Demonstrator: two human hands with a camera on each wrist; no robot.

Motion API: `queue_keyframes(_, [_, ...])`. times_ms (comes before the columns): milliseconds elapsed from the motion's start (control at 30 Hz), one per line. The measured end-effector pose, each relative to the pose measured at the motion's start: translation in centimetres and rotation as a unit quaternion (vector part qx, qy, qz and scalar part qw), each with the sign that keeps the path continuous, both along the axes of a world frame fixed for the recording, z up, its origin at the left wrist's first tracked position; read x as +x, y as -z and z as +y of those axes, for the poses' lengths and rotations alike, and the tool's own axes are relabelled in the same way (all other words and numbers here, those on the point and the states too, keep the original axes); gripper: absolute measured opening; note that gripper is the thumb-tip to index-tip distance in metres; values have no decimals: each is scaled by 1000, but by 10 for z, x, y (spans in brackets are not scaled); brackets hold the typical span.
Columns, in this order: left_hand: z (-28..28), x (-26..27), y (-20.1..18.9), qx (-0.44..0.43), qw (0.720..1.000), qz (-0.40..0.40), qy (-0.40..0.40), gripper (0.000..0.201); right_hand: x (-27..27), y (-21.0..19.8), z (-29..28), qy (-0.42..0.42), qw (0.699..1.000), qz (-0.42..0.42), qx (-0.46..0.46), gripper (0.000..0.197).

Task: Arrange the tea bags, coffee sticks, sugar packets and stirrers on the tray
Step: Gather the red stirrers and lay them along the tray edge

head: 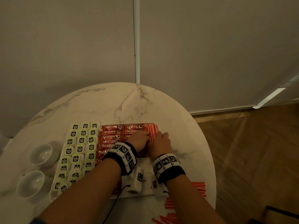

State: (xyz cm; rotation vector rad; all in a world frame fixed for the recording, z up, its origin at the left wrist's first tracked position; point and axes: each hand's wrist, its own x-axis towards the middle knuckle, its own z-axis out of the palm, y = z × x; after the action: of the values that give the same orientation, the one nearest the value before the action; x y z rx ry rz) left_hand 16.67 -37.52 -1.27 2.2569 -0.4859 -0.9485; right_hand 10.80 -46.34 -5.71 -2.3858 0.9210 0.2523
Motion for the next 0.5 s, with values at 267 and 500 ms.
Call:
queue_keyframes(267, [-8,-4,14,-79,994,19,-79,31,-17,3,-21,-1,999,-6,39,35])
queue_keyframes(500, [-8,2,43,-72,992,-10,-100,36,-22,3,-22,-4,999,-19,37,35])
